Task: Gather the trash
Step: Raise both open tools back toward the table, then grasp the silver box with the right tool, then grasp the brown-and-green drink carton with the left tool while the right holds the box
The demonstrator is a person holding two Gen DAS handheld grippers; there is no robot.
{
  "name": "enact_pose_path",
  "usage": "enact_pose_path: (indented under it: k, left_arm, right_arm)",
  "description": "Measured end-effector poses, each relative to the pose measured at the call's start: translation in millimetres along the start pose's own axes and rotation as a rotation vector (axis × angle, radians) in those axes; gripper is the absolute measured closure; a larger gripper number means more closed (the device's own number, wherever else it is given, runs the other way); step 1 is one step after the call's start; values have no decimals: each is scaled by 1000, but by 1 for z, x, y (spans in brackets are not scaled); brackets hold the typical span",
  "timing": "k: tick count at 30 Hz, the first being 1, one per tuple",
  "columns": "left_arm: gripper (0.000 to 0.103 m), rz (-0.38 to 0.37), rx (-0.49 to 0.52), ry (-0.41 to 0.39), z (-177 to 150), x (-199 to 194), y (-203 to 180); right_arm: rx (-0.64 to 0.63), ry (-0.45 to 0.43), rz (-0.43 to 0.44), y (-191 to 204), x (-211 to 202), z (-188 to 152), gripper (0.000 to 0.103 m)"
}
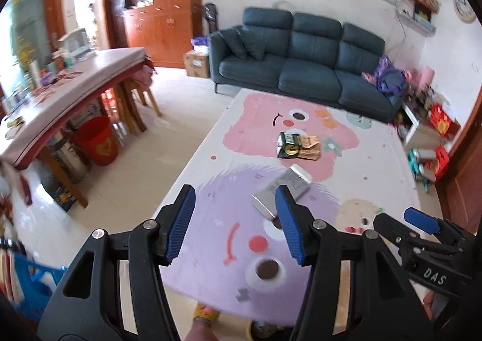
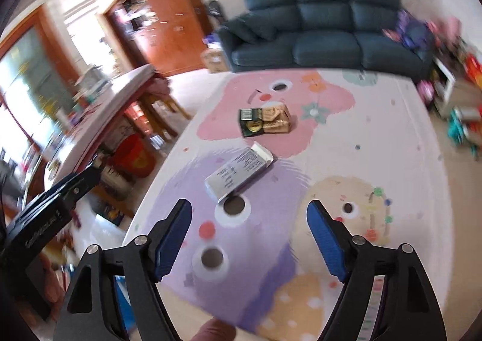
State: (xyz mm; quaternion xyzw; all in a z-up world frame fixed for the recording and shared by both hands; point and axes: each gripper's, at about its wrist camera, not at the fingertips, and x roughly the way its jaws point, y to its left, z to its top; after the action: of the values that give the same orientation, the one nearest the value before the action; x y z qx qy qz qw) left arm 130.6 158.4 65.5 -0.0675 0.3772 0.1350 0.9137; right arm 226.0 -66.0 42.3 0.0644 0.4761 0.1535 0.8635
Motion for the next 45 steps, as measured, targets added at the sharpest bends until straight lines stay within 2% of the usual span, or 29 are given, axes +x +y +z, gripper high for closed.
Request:
enact_pose_path:
  k: [4,9,13,15,19,23,25,26,27,28,34,38,42,45]
  left_arm:
    - [51,-51,65,72,39,73,29]
    - [51,-80,165,106,82,154,55]
    - [51,-128,191,177,104,220,66]
    - [51,-146,202,193,109,241,66]
    - [51,-189,246,221,119,278,60]
    - [51,-218,298,225,118,291,45]
    - [51,-233,325,225,121,298,39]
    - [51,-241,339,226,123,299,36]
    - [51,-252,354,229,125,304,32]
    - [51,-265,372,233,128,308,27]
    - [51,-354,481,258,135,324,-8]
    - [50,-426,559,292,140,337,-39]
    - [33,-510,623,326,143,349,-71]
    - [28,-563,660,362,146,358,-93]
  right_arm:
    - [158,81,-42,6,76,27,22]
    - [328,154,-126,9,173,49,18]
    - [426,199,-187,4,225,51,18]
    - [448,209,-211,7,244,54,18]
    - [446,227,-269,17,267,59,18]
    - [445,254,-324,27,289,60,18]
    - [427,270,-390,35,297,58,18]
    - [417,274,-420,38,301,58,21]
    - [413,275,-437,40,305,57,30]
    - [408,272,-451,40,304,58,34]
    - [422,240,-472,34,306,60,36]
    - [497,206,-472,20,297,61,36]
    - [568,152,-485,2,290,69,36]
    - [611,110,-495,-9,284,74,36]
